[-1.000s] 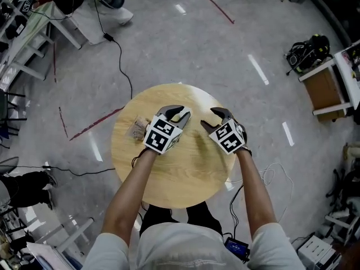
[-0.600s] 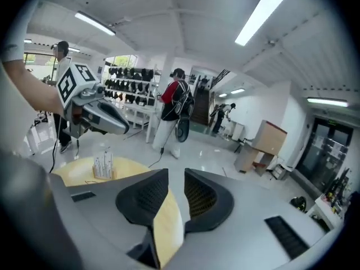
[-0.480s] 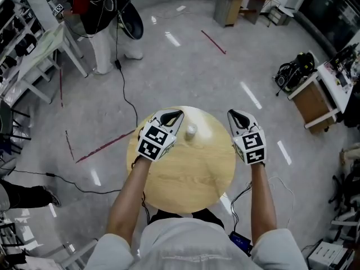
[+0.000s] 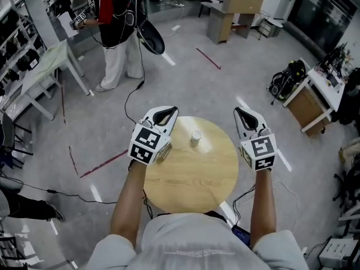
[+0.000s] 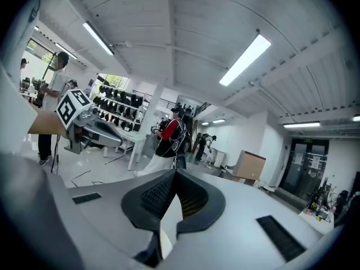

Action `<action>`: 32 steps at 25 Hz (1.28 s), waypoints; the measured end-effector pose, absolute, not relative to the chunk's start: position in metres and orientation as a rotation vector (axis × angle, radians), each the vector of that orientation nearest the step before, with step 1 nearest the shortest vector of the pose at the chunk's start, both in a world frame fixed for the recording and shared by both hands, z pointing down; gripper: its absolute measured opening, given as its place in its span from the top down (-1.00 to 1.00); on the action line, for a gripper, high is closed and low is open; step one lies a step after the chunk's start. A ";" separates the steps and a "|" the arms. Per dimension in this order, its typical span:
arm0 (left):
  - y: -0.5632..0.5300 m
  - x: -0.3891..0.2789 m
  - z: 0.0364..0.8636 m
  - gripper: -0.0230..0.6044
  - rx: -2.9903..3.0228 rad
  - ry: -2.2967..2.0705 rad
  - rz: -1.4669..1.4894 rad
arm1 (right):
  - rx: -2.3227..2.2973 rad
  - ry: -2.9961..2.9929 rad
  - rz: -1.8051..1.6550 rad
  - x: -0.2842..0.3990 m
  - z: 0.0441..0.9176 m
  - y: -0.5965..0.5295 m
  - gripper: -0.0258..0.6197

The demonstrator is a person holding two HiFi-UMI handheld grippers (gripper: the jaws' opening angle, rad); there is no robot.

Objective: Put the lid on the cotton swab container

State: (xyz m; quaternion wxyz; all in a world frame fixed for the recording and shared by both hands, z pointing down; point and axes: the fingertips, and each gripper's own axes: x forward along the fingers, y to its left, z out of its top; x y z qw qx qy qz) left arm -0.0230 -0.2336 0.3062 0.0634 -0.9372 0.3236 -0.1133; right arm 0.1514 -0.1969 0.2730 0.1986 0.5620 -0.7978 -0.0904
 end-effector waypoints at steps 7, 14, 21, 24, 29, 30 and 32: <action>-0.202 -0.039 0.270 0.87 -2.751 0.902 -0.303 | 1.590 -2.216 -0.335 0.121 0.242 -0.158 0.83; -0.175 -0.052 0.250 0.87 -2.744 0.854 -0.245 | 1.623 -2.178 -0.379 0.111 0.225 -0.124 0.84; -0.149 -0.058 0.244 0.87 -2.720 0.809 -0.239 | 1.641 -2.157 -0.400 0.101 0.218 -0.094 0.84; -0.138 -0.055 0.245 0.86 -2.688 0.783 -0.259 | 1.646 -2.147 -0.395 0.099 0.221 -0.086 0.84; -0.131 -0.062 0.250 0.86 -2.685 0.778 -0.260 | 1.647 -2.133 -0.402 0.091 0.224 -0.077 0.84; -0.130 -0.063 0.252 0.86 -2.689 0.777 -0.259 | 1.649 -2.130 -0.404 0.090 0.224 -0.075 0.84; -0.127 -0.066 0.254 0.86 -2.692 0.770 -0.259 | 1.654 -2.126 -0.405 0.087 0.225 -0.072 0.84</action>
